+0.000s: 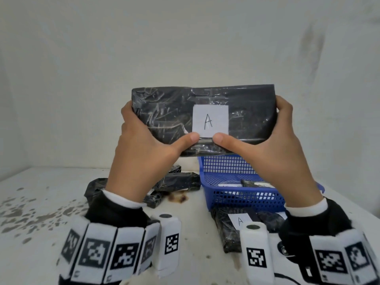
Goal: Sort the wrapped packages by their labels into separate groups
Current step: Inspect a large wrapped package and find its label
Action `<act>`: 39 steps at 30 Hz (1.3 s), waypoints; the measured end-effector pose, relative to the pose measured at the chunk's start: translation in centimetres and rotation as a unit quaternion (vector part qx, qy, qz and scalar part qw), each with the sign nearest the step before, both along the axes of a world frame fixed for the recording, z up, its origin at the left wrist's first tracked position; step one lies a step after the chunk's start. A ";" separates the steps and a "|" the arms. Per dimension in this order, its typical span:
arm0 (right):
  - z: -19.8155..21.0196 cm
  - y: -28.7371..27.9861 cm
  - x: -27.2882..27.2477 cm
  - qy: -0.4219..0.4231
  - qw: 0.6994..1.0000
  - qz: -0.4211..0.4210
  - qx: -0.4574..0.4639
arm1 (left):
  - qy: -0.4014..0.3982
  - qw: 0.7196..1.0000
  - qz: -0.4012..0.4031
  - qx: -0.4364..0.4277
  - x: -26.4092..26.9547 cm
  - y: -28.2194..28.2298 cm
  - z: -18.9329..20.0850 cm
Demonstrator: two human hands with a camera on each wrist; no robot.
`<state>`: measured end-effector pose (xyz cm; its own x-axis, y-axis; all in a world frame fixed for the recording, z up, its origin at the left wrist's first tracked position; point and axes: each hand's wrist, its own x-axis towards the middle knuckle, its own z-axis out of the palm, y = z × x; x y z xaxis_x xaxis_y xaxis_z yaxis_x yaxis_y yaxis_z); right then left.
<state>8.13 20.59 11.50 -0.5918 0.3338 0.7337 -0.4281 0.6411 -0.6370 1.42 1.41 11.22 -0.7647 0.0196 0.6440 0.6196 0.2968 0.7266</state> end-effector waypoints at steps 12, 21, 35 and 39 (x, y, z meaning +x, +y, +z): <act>0.0 -0.6 -0.1 -0.009 0.999 -0.034 -0.037 | -0.022 0.999 0.024 0.043 0.8 1.6 -0.5; 0.0 -0.1 -0.2 -0.001 0.998 -0.039 -0.047 | -0.001 0.997 0.043 0.063 1.0 1.6 -0.4; -0.1 0.9 -0.6 0.016 0.998 0.000 -0.058 | -0.009 0.992 -0.013 0.128 0.2 0.7 0.1; 0.3 1.4 -0.5 -0.002 0.995 0.030 -0.093 | -0.023 0.986 -0.038 0.159 0.1 0.6 0.1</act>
